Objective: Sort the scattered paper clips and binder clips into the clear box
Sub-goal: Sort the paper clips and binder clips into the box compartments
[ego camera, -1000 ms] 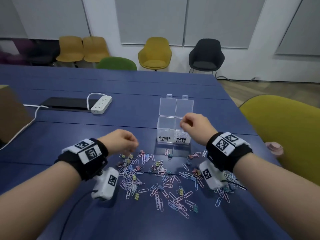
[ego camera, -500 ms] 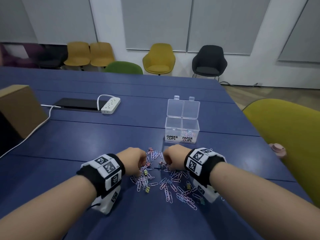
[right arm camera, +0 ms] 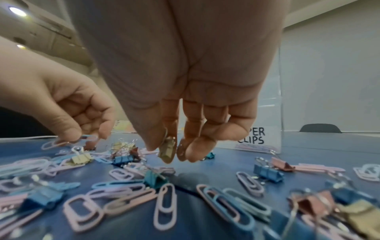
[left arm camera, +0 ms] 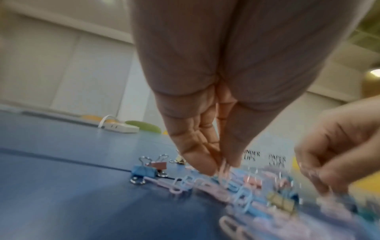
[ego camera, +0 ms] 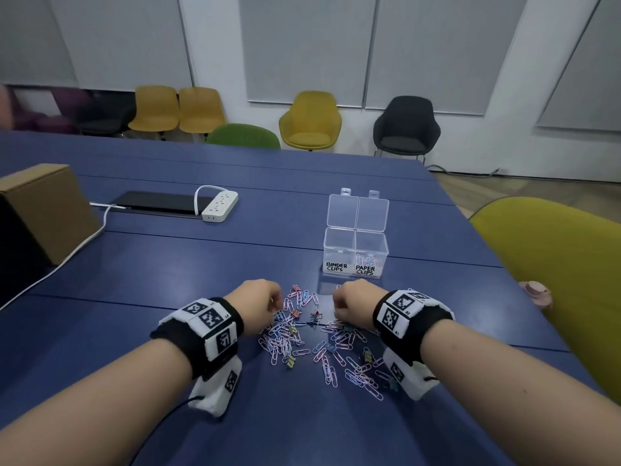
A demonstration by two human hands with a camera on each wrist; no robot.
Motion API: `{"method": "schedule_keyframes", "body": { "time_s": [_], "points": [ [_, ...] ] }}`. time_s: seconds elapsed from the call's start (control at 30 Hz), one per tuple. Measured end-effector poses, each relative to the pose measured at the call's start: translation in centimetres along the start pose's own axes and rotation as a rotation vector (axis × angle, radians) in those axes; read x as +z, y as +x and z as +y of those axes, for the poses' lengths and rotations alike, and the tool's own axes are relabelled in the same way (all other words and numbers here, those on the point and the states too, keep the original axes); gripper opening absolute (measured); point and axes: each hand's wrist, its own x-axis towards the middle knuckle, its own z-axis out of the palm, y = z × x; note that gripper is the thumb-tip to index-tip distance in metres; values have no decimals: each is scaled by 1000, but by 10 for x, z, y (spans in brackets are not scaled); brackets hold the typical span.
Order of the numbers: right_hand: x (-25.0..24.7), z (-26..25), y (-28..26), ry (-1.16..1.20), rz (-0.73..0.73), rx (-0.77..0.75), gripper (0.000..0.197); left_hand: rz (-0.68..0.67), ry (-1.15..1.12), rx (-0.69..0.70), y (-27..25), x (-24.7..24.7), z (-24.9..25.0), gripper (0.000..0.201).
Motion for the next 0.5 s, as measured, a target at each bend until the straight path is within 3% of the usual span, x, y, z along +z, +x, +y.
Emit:
{"method": "schedule_keyframes", "body": {
  "time_s": [0.07,0.23,0.3,0.4,0.43,0.5],
  "points": [
    [-2,5,-2,42,31,19,26,23,-232,-52,0,-2,-7,11],
    [-3,18,-4,249,57,56,17,0,-1371,-264,-9,-6,-12,15],
    [-2,22,-5,287,64,71,17,-12,-1680,-335,-12,-9,-14,18],
    [1,30,-7,370,87,110,17,17,-1949,-453,-13,-12,-20,21],
    [3,33,-7,479,89,129,17,35,-1980,-489,-13,-13,-22,21],
    [7,37,-10,928,69,140,16,25,-1956,-518,-13,-14,-24,20]
  ]
}}
